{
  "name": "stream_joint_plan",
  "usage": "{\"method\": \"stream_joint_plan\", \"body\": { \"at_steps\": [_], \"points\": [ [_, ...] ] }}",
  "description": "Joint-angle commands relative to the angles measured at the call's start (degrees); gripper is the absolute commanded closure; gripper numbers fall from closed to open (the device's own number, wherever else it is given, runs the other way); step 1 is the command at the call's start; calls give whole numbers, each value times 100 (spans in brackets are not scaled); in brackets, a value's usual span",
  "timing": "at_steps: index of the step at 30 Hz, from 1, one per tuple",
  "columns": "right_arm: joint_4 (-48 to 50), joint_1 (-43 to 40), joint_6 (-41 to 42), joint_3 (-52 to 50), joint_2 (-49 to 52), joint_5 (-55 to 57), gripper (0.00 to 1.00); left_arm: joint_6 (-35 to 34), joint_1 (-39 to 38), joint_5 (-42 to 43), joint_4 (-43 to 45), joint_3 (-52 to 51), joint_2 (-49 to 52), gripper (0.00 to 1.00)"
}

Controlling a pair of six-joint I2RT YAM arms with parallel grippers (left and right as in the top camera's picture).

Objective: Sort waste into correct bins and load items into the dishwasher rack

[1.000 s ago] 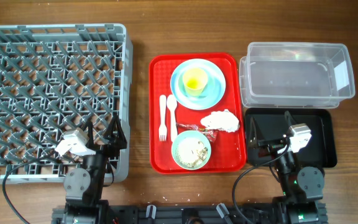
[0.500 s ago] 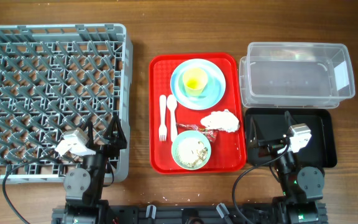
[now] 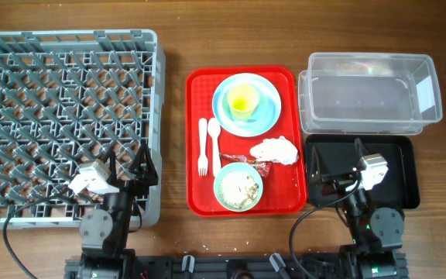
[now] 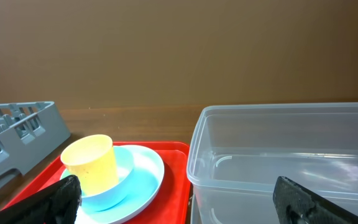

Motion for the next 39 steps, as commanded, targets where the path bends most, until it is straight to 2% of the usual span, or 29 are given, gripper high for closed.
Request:
{"method": "stream_joint_plan", "body": {
  "at_steps": [1, 8, 9, 10, 12, 14, 16, 18, 20, 21, 22, 24, 26, 28, 30, 32, 34, 36, 39],
  "points": [
    [35, -24, -116, -4, 22, -70, 0, 72, -26, 90, -37, -4, 9, 0],
    [37, -24, -114, -4, 22, -70, 0, -76, -26, 181, 52, -4, 9, 0],
    [35, -24, -114, -4, 22, -70, 0, -557, -26, 673, 166, -4, 9, 0],
    [35, -24, -116, -4, 22, -70, 0, -1174, -26, 1731, 103, -4, 9, 0],
    [37, -24, -114, -4, 22, -70, 0, -1685, -26, 3244, 160, -4, 9, 0],
    [35, -24, -111, -7, 22, -70, 1, -2422, -26, 3571, 745, -4, 9, 0],
    [35, -24, -111, -4, 22, -70, 0, -2505, -26, 3998, 2085, -2, 9, 0],
    [35, -24, -114, -4, 22, -70, 0, -2400, -20, 3993, 2496, 120, 9, 0],
    [35, -24, -114, -4, 22, -70, 0, -1661, -9, 3869, 1856, 555, 37, 0],
    [35, -24, -114, -7, 22, -72, 0, -1305, -9, 3593, 1185, 935, 138, 0],
    [35, -24, -111, -4, 22, -72, 0, -579, -9, 3158, 81, 1685, 476, 1],
    [35, -24, -116, -4, 22, -72, 0, 422, -11, 2861, -1185, 2835, 1283, 0],
    [37, -24, -114, -4, 22, -72, 0, 1222, -13, 2680, -2846, 4577, 2861, 1],
    [37, -24, -114, -4, 22, -70, 0, 1532, -98, 2688, -4245, 5989, 4238, 0],
    [37, -24, -114, -4, 22, -72, 0, 1928, -531, 2669, -6050, 7705, 5906, 1],
    [37, -24, -114, -4, 22, -72, 0, 1939, -1279, 2544, -7302, 9060, 7394, 0],
    [37, -24, -114, -4, 22, -70, 0, 1849, -1871, 2551, -7512, 9589, 8299, 0],
    [35, -24, -114, -4, 22, -70, 0, 1370, -2470, 2597, -7123, 9632, 9084, 0],
    [35, -24, -116, -4, 22, -70, 0, 1075, -2918, 2594, -6682, 9632, 9573, 0]
  ]
}}
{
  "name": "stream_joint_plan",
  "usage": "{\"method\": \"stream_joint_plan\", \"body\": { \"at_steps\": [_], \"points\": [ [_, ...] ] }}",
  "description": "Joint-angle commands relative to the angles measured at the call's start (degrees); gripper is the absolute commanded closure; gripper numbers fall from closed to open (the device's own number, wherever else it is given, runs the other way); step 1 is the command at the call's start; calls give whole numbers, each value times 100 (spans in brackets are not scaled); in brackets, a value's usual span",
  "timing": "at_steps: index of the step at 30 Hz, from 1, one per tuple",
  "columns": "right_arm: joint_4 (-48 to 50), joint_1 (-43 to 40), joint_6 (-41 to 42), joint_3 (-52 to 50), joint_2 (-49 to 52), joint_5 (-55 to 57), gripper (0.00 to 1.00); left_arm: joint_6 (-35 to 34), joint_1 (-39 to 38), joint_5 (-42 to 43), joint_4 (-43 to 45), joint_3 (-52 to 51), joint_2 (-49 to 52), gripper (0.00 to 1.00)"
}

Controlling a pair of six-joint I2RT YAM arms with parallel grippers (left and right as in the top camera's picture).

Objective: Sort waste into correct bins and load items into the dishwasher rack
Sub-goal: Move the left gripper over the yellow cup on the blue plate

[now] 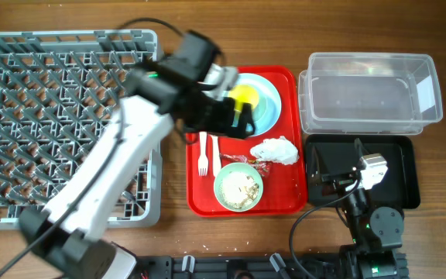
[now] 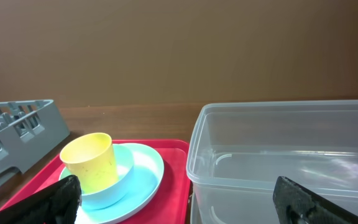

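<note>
A red tray (image 1: pixel 286 195) holds a yellow cup (image 1: pixel 244 95) in a light blue bowl on a teal plate (image 1: pixel 268 108). Also on it are a white fork (image 1: pixel 203 152), a white spoon (image 1: pixel 214 142), a crumpled napkin (image 1: pixel 276 150), a red wrapper (image 1: pixel 244 160) and a green bowl of food scraps (image 1: pixel 238 187). My left arm reaches across the tray. Its gripper (image 1: pixel 237 118) hovers at the cup's near side, blurred, and looks open. The right gripper (image 2: pixel 179 200) rests open over the black bin, facing the yellow cup (image 2: pixel 90 163).
The grey dishwasher rack (image 1: pixel 22 37) fills the left of the table. A clear plastic bin (image 1: pixel 370 94) stands at the back right, with a black bin (image 1: pixel 399 167) in front of it. In the right wrist view the clear plastic bin (image 2: pixel 291 155) is close ahead.
My left arm has gone from its rest spot at the rack's near right corner to over the red tray, its gripper now by the yellow cup. The right arm and all items are unmoved.
</note>
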Motion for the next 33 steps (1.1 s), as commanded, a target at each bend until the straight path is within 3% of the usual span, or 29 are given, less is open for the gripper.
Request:
{"method": "stream_joint_plan", "body": {
  "at_steps": [1, 9, 13, 19, 23, 27, 33],
  "points": [
    [35, -22, -116, -4, -26, -70, 0, -278, -446, 7, 424, 116, 212, 0],
    [35, -22, -114, -4, -26, -72, 0, -280, -1349, -162, 1731, 109, 306, 0],
    [35, -22, -114, -4, -26, -70, 0, -688, -1626, -1427, 1725, 109, 577, 0],
    [35, -22, -114, -4, -26, -70, 0, -1659, -1574, -1930, 1609, 105, 660, 0],
    [35, -22, -114, -4, -26, -70, 0, -1764, -1620, -1923, 1602, -109, 682, 0],
    [37, -22, -114, -4, -26, -72, 1, -1764, -1692, -1928, 1622, -162, 929, 25],
    [35, -22, -114, -4, -26, -70, 0, -1998, -1703, -1921, 1650, -160, 1285, 35]
  ]
}}
